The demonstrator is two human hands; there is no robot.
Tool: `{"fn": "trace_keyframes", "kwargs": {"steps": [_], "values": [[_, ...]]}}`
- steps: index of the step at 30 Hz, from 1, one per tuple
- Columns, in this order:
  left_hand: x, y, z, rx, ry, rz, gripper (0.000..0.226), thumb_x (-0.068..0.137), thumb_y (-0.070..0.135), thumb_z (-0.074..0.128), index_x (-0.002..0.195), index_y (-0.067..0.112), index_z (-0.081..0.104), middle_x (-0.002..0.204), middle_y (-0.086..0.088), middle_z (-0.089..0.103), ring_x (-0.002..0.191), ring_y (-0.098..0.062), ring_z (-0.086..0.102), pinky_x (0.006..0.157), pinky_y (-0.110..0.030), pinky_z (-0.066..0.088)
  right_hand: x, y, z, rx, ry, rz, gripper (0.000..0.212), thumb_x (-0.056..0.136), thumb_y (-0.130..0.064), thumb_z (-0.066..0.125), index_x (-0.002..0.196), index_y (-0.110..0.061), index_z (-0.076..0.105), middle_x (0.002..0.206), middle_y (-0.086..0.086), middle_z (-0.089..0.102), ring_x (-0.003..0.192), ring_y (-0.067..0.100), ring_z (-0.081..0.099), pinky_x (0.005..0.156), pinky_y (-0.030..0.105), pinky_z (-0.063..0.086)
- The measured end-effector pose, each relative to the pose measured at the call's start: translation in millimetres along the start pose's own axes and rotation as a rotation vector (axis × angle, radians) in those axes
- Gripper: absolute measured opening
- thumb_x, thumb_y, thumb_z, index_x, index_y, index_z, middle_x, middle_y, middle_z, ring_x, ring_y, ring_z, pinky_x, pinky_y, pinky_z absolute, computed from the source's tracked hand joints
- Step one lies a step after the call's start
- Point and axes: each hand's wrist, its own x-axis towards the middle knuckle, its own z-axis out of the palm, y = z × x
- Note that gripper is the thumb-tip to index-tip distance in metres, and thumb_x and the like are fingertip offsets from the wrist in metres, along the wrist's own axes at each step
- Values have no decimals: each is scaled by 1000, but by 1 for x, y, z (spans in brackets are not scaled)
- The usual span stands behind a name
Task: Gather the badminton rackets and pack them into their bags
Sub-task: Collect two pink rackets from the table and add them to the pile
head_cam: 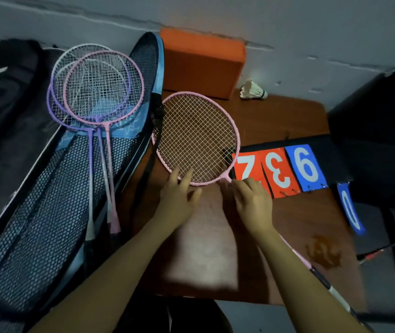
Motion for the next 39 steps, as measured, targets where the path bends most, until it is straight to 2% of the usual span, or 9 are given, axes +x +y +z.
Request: {"fn": "trace_keyframes", "kwargs": {"steps": [4, 6, 11, 15, 20, 23, 31, 36, 39], "values": [[-5, 2, -24, -225, 94, 77, 64, 82, 44, 49, 139, 20, 37, 149, -13, 23, 136, -29, 28, 110, -46, 31, -5, -22, -12, 82, 43, 49, 21, 82, -12, 59, 101, -6, 67, 84, 10, 59, 75, 30, 56, 47, 35, 43], [-8, 2, -34, -274, 109, 144, 60, 86, 40, 54, 140, 18, 37, 149, -12, 24, 137, -25, 27, 111, -34, 27, -9, -34, -19, 95, 79, 97, 22, 82, -9, 62, 103, -6, 68, 87, 10, 59, 79, 30, 57, 49, 32, 42], [-12, 12, -57, -311, -11, 262, 59, 92, 34, 51, 144, 23, 25, 154, -3, 6, 142, -21, 12, 115, -33, 17, -23, -71, -45, 139, 210, 246, 17, 85, -8, 63, 102, -6, 68, 89, 11, 59, 80, 29, 58, 54, 32, 42], [-20, 9, -91, -288, 112, 402, 56, 92, 33, 50, 142, 16, 31, 153, -8, 6, 142, -20, 8, 111, -21, 9, -27, -120, -52, 252, 343, 293, 15, 86, -7, 64, 100, -4, 68, 87, 10, 60, 74, 24, 58, 59, 37, 48], [-23, -43, -152, -62, 279, 532, 54, 91, 42, 40, 136, 12, 40, 149, -15, 18, 139, -27, 14, 112, -39, 17, -11, -192, -26, 288, 345, 229, 18, 83, -10, 64, 99, -4, 69, 81, 8, 60, 71, 18, 56, 62, 29, 43], [-21, -89, -185, 51, 325, 523, 51, 91, 40, 38, 134, 13, 44, 146, -16, 23, 135, -27, 17, 108, -48, 25, 4, -235, 0, 339, 275, 216, 17, 83, -10, 65, 99, -8, 70, 80, 4, 58, 70, 17, 56, 60, 35, 47], [18, -167, -232, 265, 325, 213, 49, 92, 41, 44, 137, 24, 40, 150, -16, 20, 136, -39, 17, 107, -56, 18, 67, -315, 72, 399, 142, 263, 18, 87, -14, 62, 101, -5, 70, 87, 8, 60, 79, 25, 60, 66, 40, 50], [47, -178, -234, 239, 284, 262, 48, 93, 27, 48, 139, 21, 37, 153, -14, 17, 140, -37, 13, 111, -54, 15, 105, -327, 96, 432, 141, 321, 16, 87, -9, 63, 96, 1, 70, 82, 11, 60, 77, 26, 59, 64, 23, 37], [63, -183, -229, 224, 235, 232, 49, 96, 26, 41, 143, 26, 29, 155, -7, 10, 143, -28, 4, 113, -49, 9, 127, -324, 108, 437, 143, 376, 24, 88, -11, 62, 108, 1, 67, 93, 15, 63, 81, 22, 59, 69, 16, 35]]}}
